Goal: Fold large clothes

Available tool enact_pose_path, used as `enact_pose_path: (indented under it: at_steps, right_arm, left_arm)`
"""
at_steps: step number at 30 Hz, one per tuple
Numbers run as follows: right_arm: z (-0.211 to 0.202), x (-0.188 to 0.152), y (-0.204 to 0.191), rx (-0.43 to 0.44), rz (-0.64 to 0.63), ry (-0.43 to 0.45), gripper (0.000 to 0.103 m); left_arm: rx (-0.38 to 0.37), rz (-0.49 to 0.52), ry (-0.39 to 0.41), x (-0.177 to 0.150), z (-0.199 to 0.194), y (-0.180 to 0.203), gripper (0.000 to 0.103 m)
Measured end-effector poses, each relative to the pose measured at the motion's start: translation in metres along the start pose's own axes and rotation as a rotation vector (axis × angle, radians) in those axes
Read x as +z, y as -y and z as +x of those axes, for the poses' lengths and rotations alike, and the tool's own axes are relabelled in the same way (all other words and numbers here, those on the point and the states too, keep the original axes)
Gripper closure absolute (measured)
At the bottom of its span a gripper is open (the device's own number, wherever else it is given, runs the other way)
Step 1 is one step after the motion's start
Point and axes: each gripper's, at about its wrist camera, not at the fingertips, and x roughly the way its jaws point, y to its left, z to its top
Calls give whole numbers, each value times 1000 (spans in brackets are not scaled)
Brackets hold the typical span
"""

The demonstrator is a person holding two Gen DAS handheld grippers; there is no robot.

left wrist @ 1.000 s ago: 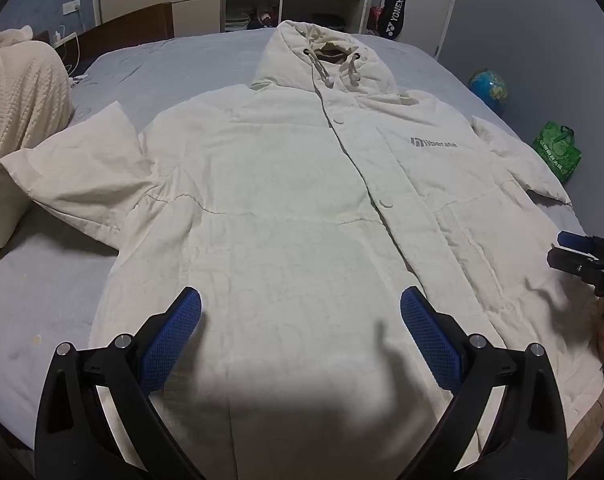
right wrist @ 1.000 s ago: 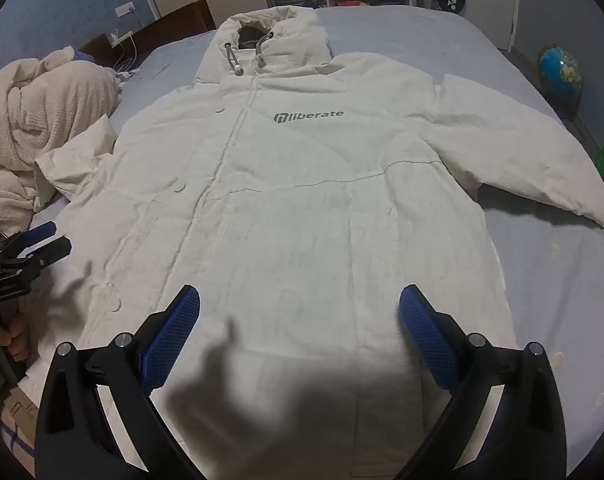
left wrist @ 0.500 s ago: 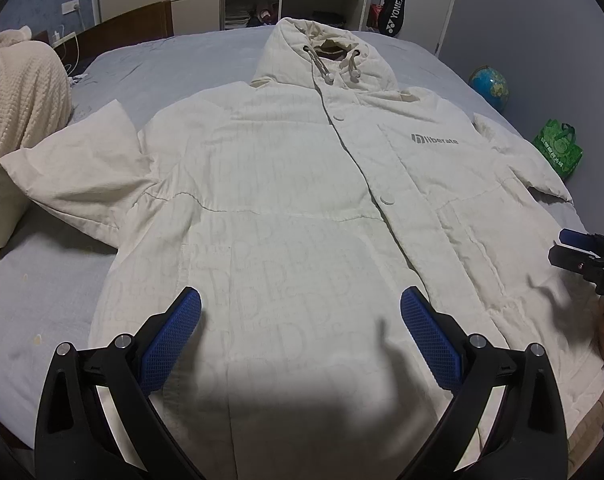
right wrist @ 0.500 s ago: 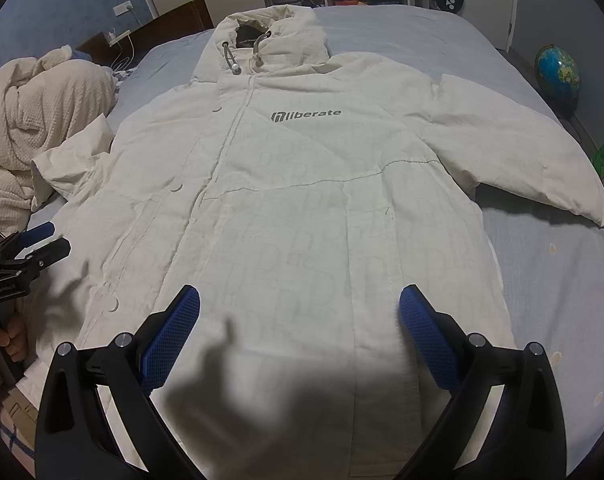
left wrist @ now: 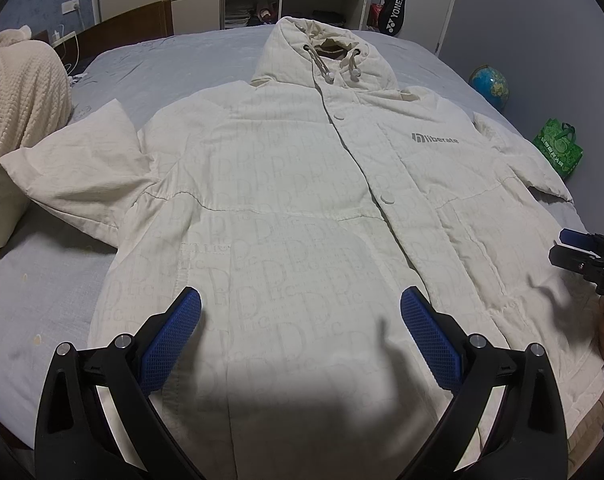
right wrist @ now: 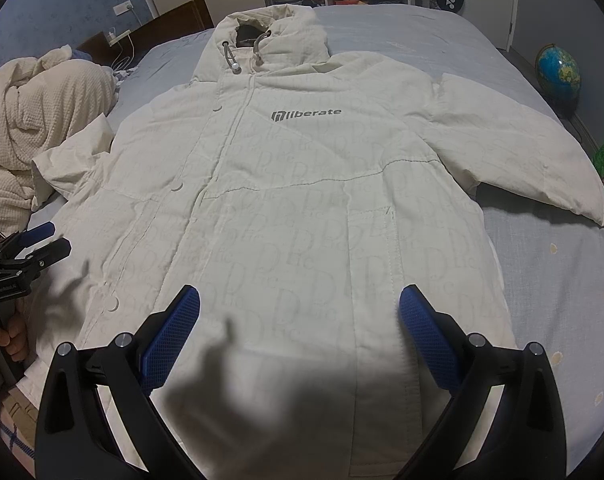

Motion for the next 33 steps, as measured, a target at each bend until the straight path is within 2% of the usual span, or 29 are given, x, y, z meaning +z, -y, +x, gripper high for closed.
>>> enact_pose_path:
  at_steps: [33]
  right_arm:
    - [1,0,0,-1,3,0,7]
  left_arm:
    - [5,2,-13,-4,5,-1,7]
